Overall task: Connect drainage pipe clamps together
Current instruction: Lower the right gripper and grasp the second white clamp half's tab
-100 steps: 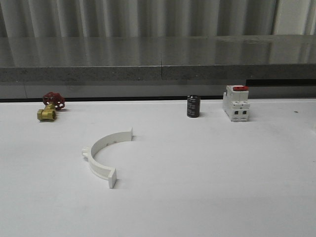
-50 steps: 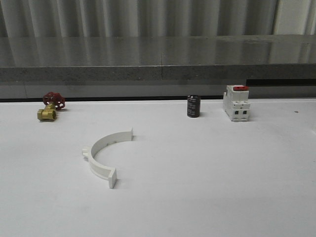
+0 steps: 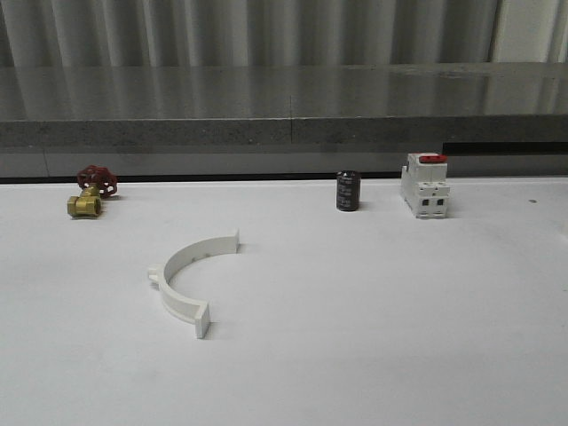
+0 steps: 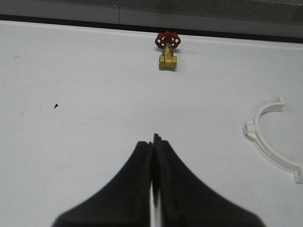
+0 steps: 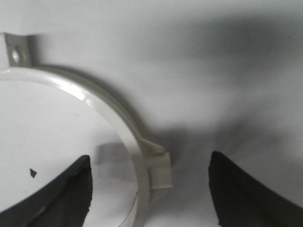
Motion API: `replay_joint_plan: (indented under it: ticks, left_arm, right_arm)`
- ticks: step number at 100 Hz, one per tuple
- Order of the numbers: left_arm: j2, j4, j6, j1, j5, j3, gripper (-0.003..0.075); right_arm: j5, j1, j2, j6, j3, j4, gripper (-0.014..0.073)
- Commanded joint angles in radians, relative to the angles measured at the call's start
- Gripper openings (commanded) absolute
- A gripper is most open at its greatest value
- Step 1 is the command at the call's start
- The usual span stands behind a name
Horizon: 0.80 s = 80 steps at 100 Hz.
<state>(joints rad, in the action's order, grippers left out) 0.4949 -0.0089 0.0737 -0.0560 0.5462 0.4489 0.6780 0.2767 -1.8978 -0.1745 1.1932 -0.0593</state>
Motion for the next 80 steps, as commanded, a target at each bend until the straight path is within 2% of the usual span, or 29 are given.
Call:
replay_joint_plan:
  ticks: [1, 14, 26, 43, 52, 80]
  left_arm:
    - [0.005, -0.002, -0.003, 0.001, -0.068, 0.028, -0.0021]
    - [0.005, -0.002, -0.003, 0.001, -0.068, 0.028, -0.0021]
    - [0.005, -0.002, -0.003, 0.001, -0.068, 0.028, -0.0021]
    - [0.005, -0.002, -0.003, 0.001, -0.068, 0.028, -0.0021]
    - [0.005, -0.002, -0.003, 0.001, -0.068, 0.028, -0.0021]
    - [0.005, -0.002, -0.003, 0.001, -0.068, 0.028, -0.0021]
  right_arm:
    - [-0.022, 0.002, 0.031, -0.022, 0.027, -0.007, 0.0516]
    - [-0.017, 0.002, 0.016, -0.022, 0.027, -0.007, 0.0475]
    - [-0.016, 0.002, 0.012, -0.022, 0.027, -0.008, 0.0339]
    - [0.016, 0.002, 0.012, -0.022, 0.055, -0.008, 0.0099]
    - [0.047, 0.002, 0.012, -0.021, 0.064, -0.010, 0.0020]
    - [0.129, -0.008, 0.021, -0.020, 0.086, -0.064, 0.0006]
